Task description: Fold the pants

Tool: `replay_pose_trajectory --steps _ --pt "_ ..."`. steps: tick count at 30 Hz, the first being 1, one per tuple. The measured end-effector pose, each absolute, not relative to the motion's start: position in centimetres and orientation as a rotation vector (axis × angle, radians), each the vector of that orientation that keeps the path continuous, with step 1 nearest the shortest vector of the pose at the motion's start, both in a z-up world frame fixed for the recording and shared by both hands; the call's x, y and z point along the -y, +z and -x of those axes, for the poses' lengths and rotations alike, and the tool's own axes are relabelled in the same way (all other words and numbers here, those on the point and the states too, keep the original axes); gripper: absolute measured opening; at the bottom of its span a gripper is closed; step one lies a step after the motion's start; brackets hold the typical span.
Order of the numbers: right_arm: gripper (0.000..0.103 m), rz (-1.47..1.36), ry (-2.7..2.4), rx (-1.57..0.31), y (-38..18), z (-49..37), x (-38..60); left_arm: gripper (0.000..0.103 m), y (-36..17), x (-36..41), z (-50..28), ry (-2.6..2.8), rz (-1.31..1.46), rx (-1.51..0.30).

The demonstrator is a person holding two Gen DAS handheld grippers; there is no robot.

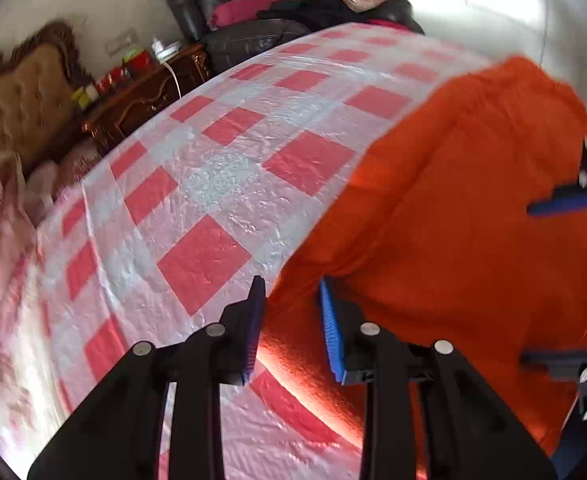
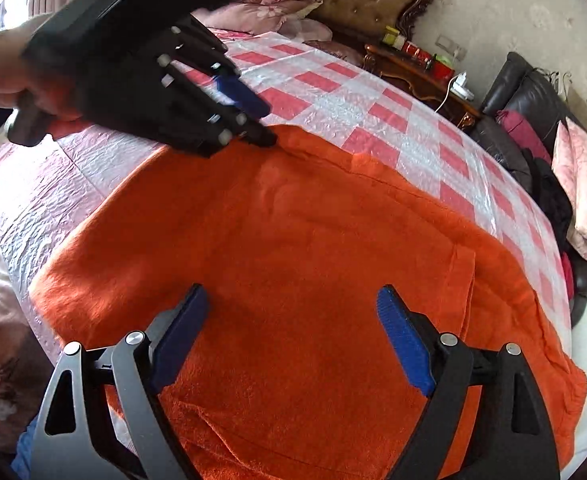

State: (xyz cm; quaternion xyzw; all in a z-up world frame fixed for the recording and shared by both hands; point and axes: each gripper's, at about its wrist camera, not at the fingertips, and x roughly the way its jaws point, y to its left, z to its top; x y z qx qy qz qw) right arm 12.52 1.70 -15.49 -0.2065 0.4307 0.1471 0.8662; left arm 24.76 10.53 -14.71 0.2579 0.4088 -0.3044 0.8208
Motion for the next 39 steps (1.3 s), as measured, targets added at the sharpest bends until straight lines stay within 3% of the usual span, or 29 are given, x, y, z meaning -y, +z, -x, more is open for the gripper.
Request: replay_pose_trajectory --steps 2,4,5,6,7,12,14,17,20,25,26,28,39 --pt "0.082 0.419 0.317 -0.914 -15.5 -12.6 -1.5 0.041 -14.9 -11.1 -25.2 -0.629 -0.494 -0.862" --pt "0.082 0.405 0.329 -0.929 -15.5 -12.8 -1.3 0.038 -14.8 -12.4 -25.5 -0.599 -0.375 -0.865" --pt "0.082 0.398 0.333 -0.936 -15.6 -12.9 -1.3 0.018 -14.6 -13.2 -25.7 -0.532 -0.334 -0.847" --pt "0.082 0.392 0.338 -0.942 -15.6 -13.0 -1.2 0.011 -14.7 -14.2 -26.2 -0.444 -0.309 -0.844" --pt "0.082 0.386 0.344 -0.948 -15.6 -13.1 -1.1 0.009 -14.7 -15.4 -26.6 -0.369 -0.267 -0.841" --pt "0.082 0.370 0.363 -0.961 -15.5 -13.5 -1.0 0.015 -11.9 -19.7 -23.4 -0.250 0.035 -0.774" --pt "0.076 0.331 0.404 -0.990 -15.1 -14.3 -0.6 0.015 -11.2 -20.9 -20.8 -0.222 0.150 -0.758" --pt "0.076 0.311 0.507 -0.956 -12.8 -15.6 -0.6 0.015 -11.4 -22.5 -15.5 -0.184 0.301 -0.754" --pt "0.079 0.321 0.638 -0.868 -9.8 -19.0 -1.2 0.015 -11.8 -23.4 -10.1 -0.170 0.373 -0.783" --pt "0.079 0.338 0.787 -0.894 -8.1 -24.3 -3.0 0.015 -13.0 -21.3 -1.7 -0.314 0.454 -0.854" --pt "0.071 0.327 0.813 -0.923 -8.1 -25.0 -3.4 0.015 -13.3 -20.6 -0.7 -0.337 0.471 -0.858" --pt "0.058 0.333 0.839 -0.979 -8.5 -26.0 -4.4 0.015 -14.4 -19.4 0.4 -0.375 0.528 -0.852" --pt "0.058 0.584 0.864 -1.064 -10.4 -19.1 -8.2 0.013 -17.6 -18.5 -0.6 -0.351 0.617 -0.790"
